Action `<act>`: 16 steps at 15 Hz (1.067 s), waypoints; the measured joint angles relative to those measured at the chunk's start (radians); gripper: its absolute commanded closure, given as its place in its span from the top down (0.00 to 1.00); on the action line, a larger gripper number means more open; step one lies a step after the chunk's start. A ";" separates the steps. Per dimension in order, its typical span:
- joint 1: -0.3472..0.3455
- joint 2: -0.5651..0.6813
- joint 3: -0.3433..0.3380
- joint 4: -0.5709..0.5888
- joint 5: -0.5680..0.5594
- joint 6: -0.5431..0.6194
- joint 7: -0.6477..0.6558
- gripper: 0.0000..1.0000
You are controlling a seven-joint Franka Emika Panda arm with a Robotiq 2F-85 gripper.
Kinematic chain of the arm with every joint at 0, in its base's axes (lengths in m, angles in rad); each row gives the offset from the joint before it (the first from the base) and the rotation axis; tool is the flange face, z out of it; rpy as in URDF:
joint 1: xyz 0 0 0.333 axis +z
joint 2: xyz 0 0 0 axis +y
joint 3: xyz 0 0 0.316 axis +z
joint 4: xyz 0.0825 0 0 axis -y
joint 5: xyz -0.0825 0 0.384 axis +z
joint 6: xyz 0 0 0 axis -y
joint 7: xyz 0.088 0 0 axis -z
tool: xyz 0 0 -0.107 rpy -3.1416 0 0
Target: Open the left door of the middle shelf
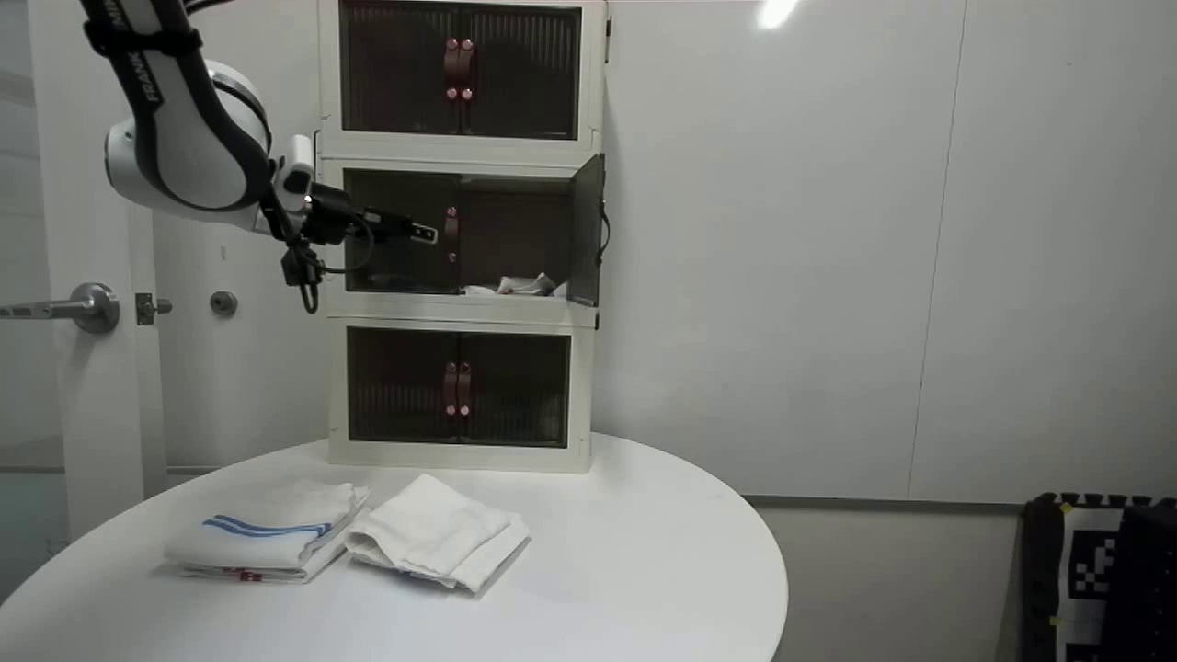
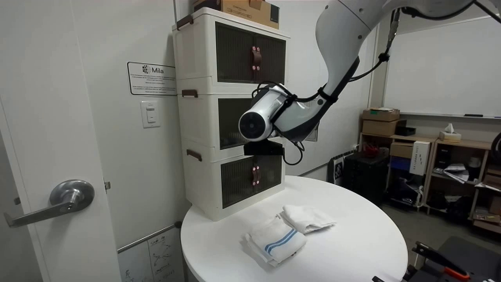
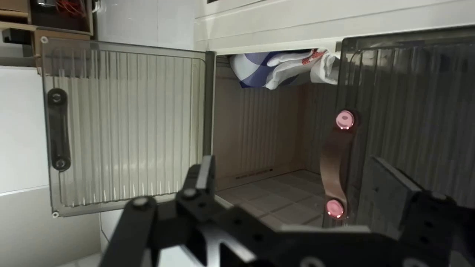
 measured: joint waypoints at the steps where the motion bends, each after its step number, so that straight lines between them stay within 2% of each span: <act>1: 0.001 0.011 -0.005 0.021 0.000 0.002 0.007 1.00; 13: 0.001 0.121 -0.051 0.205 0.000 0.063 0.015 1.00; 14: 0.001 0.128 -0.054 0.219 0.000 0.063 0.015 0.75; 15: 0.001 0.133 -0.057 0.229 0.000 0.063 0.015 0.74; 16: 0.001 0.137 -0.058 0.236 0.000 0.064 0.015 0.68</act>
